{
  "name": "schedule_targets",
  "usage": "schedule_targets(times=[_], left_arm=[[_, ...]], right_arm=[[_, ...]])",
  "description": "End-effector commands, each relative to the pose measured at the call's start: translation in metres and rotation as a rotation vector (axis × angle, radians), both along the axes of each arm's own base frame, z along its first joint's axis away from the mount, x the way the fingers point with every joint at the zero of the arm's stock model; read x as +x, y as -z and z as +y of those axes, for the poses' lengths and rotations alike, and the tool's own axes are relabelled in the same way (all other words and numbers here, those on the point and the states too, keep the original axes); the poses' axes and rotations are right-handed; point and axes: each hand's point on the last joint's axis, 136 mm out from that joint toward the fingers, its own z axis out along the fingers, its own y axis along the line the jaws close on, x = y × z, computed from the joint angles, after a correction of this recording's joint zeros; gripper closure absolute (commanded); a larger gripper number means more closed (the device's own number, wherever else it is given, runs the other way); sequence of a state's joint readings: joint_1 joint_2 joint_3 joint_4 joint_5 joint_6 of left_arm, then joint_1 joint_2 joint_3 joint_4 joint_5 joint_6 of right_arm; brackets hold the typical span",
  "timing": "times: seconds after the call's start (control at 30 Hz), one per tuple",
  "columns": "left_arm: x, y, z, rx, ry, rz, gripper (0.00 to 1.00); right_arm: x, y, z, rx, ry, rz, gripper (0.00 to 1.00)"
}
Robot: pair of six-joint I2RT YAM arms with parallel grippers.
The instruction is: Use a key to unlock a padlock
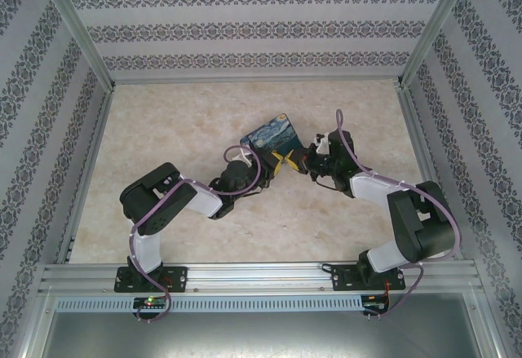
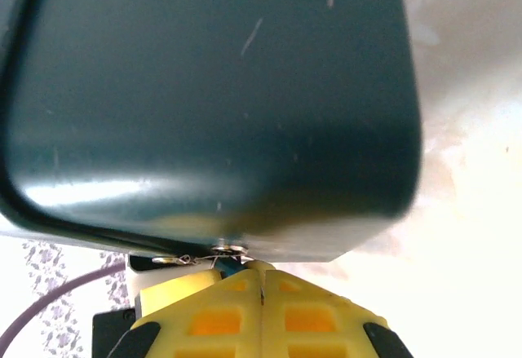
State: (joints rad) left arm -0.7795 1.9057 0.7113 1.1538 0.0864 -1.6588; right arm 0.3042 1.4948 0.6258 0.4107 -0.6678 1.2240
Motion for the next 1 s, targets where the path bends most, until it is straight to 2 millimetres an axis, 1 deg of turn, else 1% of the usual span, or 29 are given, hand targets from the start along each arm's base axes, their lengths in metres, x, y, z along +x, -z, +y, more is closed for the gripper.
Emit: schedule_targets(times=[0.0, 0.07, 0.17, 0.37, 0.5, 0.67, 0.73, 0.8, 0.97], left_arm=[[-0.056, -0.063, -0.065, -0.170, 0.315, -0.145, 1.00], [-0.055, -0.056, -0.061, -0.156, 0.298, -0.134, 1.00], [-0.054, -0.046, -0.056, -0.137, 0.273, -0.119, 1.00], [-0.053, -0.031, -0.049, -0.107, 0.245, -0.093, 1.00], [-0.051, -0.022, -0.043, -0.086, 0.218, -0.073, 1.00], [-0.048, -0.010, -0.037, -0.055, 0.189, -0.043, 1.00], [-0.048, -0.005, -0.036, -0.040, 0.183, -0.033, 1.00], [-0.047, -0.004, -0.035, -0.034, 0.178, -0.030, 1.00], [-0.045, 0.002, -0.031, -0.023, 0.167, -0.022, 1.00]], right_arm=[[-0.004, -0.028, 0.031, 0.049, -0.105, -0.090, 1.00], [0.000, -0.023, 0.021, 0.069, -0.078, -0.072, 1.00], [-0.001, -0.022, 0.013, 0.061, -0.058, -0.069, 1.00], [0.000, -0.025, 0.005, 0.062, -0.033, -0.071, 0.99], [0.000, -0.027, 0.000, 0.064, -0.018, -0.075, 0.93], [-0.003, -0.026, -0.009, 0.059, 0.006, -0.075, 0.80], [-0.005, -0.025, -0.012, 0.057, 0.010, -0.072, 0.73], [-0.007, -0.022, -0.014, 0.054, 0.015, -0.066, 0.66], [-0.013, -0.016, -0.020, 0.049, 0.019, -0.054, 0.55]])
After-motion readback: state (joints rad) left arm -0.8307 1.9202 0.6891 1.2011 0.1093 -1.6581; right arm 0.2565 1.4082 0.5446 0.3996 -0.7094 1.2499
